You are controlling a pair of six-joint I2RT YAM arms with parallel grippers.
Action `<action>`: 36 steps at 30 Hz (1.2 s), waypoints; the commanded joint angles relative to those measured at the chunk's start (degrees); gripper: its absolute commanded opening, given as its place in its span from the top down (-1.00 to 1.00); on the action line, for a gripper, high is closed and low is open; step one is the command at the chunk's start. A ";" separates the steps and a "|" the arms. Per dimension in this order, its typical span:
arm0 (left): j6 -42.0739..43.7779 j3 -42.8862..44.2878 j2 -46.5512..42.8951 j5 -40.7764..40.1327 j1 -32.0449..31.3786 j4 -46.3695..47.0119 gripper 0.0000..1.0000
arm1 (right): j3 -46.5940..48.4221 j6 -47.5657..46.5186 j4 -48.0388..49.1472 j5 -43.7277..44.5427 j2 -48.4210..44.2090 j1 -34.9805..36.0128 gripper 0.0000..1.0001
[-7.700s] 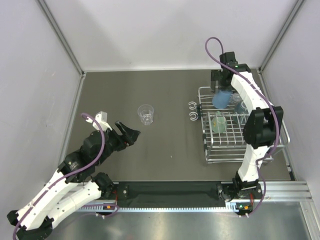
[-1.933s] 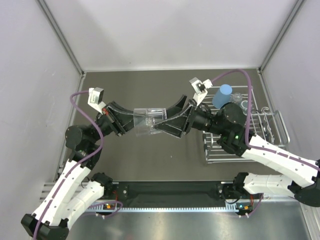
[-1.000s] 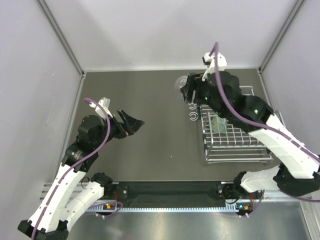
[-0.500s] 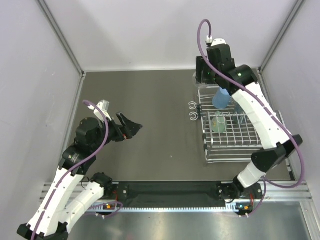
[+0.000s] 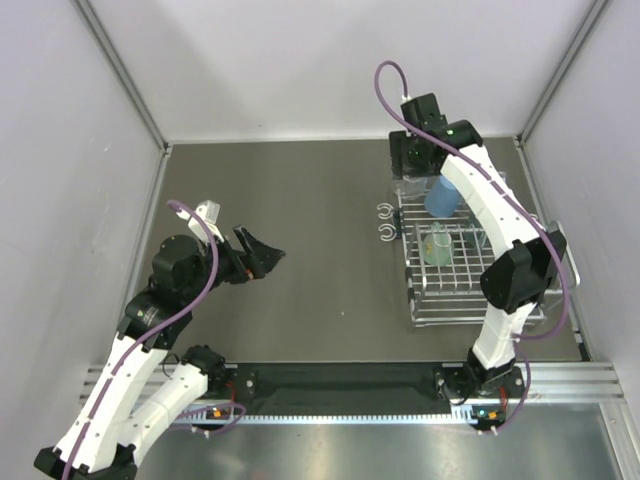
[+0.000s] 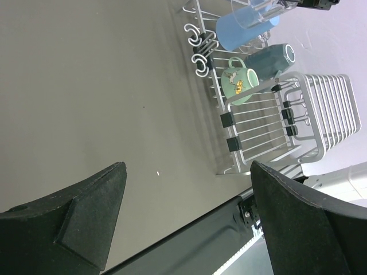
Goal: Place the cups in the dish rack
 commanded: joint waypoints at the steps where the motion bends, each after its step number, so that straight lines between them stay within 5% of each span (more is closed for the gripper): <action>1: 0.48 0.62 -0.22 0.69 -0.01 0.08 -0.88 | 0.70 -0.89 0.31 -1.27 -0.16 -1.56 1.00; 36: -0.66 0.62 1.63 2.63 -0.01 1.31 -0.87 | -13.28 -3.88 3.74 -3.73 1.33 -6.21 1.00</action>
